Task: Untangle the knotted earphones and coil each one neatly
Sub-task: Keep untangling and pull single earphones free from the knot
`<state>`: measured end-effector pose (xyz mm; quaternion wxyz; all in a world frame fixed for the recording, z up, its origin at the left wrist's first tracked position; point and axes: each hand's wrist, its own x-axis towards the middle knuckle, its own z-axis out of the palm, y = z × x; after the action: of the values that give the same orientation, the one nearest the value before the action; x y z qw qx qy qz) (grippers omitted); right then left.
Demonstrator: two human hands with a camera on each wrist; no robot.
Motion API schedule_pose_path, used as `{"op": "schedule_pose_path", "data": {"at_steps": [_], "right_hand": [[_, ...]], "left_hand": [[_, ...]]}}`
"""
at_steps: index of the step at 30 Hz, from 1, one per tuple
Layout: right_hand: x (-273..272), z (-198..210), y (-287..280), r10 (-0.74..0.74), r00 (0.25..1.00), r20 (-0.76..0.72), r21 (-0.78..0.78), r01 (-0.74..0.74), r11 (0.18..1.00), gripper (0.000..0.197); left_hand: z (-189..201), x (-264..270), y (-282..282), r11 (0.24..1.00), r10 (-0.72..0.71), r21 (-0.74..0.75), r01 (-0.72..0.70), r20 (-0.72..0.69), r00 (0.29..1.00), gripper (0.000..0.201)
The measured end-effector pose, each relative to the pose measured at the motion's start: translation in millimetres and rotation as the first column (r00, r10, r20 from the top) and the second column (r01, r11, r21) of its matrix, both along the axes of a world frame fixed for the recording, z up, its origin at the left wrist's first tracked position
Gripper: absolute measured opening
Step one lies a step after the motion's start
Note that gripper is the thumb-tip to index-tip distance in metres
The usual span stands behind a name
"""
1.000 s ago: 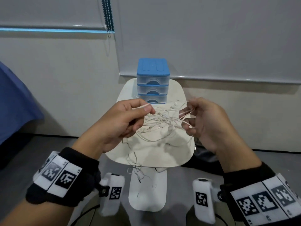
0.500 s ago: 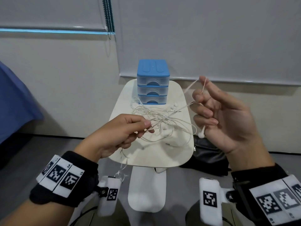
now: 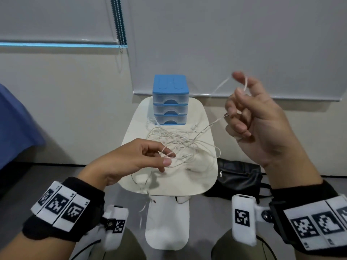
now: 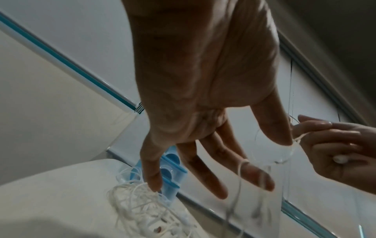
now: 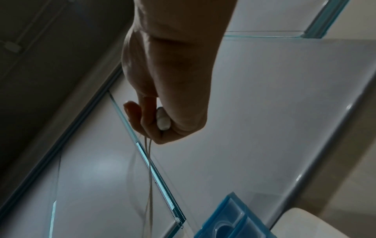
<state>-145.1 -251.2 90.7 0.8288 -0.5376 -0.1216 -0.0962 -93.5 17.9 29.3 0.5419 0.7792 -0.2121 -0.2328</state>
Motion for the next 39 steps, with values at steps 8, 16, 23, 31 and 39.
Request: {"op": "schedule_pose_path", "data": {"at_steps": [8, 16, 23, 31, 39], "right_hand": [[10, 38, 23, 0.034, 0.997, -0.071, -0.427, -0.061, 0.902, 0.024], [44, 94, 46, -0.21, 0.966, 0.147, -0.361, 0.25, 0.898, 0.024], [50, 115, -2, -0.481, 0.825, 0.297, -0.262, 0.555, 0.79, 0.024], [55, 77, -49, -0.441, 0.891, 0.111, -0.555, 0.423, 0.716, 0.02], [42, 57, -57, -0.242, 0.955, 0.173, -0.62, 0.297, 0.726, 0.041]], "left_hand": [[54, 13, -11, 0.996, -0.054, -0.064, 0.064, 0.147, 0.988, 0.037], [96, 15, -52, 0.996, -0.016, -0.082, 0.039, 0.264, 0.964, 0.024], [101, 26, -22, 0.986, 0.071, -0.16, -0.044, 0.169, 0.983, 0.037], [103, 28, -3, 0.95, 0.05, -0.312, -0.016, 0.102, 0.993, 0.037], [101, 34, 15, 0.981, -0.007, -0.193, 0.033, 0.135, 0.991, 0.015]]}}
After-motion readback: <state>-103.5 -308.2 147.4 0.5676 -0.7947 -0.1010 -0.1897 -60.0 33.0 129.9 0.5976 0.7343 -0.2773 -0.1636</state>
